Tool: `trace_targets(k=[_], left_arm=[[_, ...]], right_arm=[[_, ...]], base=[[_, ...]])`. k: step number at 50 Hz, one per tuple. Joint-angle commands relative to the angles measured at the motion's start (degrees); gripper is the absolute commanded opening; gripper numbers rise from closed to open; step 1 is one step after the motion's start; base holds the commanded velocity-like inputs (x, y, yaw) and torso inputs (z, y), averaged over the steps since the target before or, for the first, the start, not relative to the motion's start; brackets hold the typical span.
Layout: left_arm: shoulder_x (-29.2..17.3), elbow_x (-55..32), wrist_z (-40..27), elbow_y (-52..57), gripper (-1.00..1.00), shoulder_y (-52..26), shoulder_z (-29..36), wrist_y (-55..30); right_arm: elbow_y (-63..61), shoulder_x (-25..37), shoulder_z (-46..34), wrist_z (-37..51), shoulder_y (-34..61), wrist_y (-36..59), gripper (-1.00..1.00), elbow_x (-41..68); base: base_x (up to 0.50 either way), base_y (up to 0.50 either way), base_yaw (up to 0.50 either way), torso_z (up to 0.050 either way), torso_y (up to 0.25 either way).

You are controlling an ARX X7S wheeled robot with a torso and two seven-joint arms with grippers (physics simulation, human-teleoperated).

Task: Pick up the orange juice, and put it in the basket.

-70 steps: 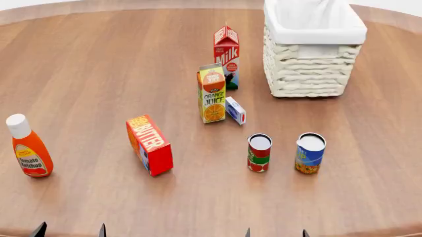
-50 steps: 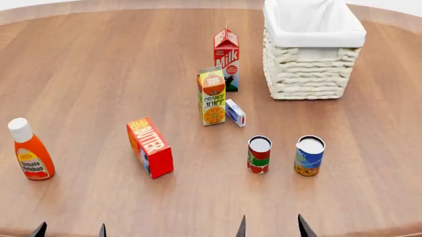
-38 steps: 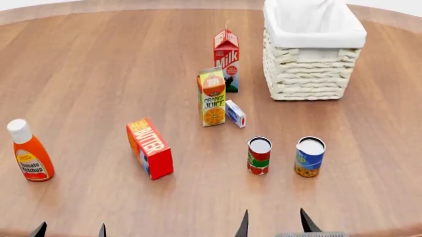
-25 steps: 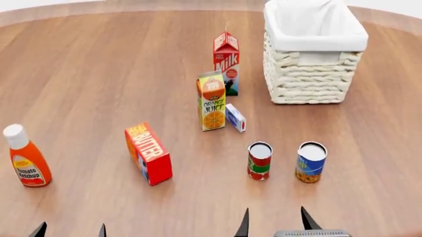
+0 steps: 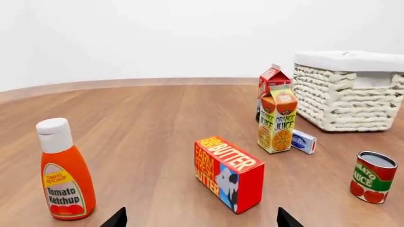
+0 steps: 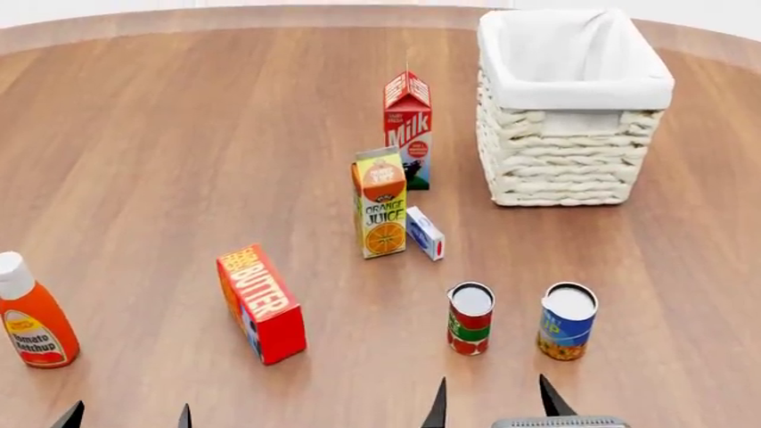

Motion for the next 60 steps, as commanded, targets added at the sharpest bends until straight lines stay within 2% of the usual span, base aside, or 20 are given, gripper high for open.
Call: trace_targets(k=[1, 60], left_arm=[[-0.6, -0.6, -0.7, 0.0, 1.0, -0.1, 0.7, 0.1], [-2.8, -2.8, -3.3, -0.2, 1.0, -0.5, 3.4, 0.6]], right_arm=[[1.3, 0.3, -0.7, 0.3, 0.2, -1.0, 1.0, 0.4], [0.2, 1.9, -3.1, 2.4, 0.2, -0.6, 1.0, 2.2]], base=[[0.18, 0.0, 0.0, 0.0, 0.0], [0.21, 0.0, 0.0, 0.0, 0.0]])
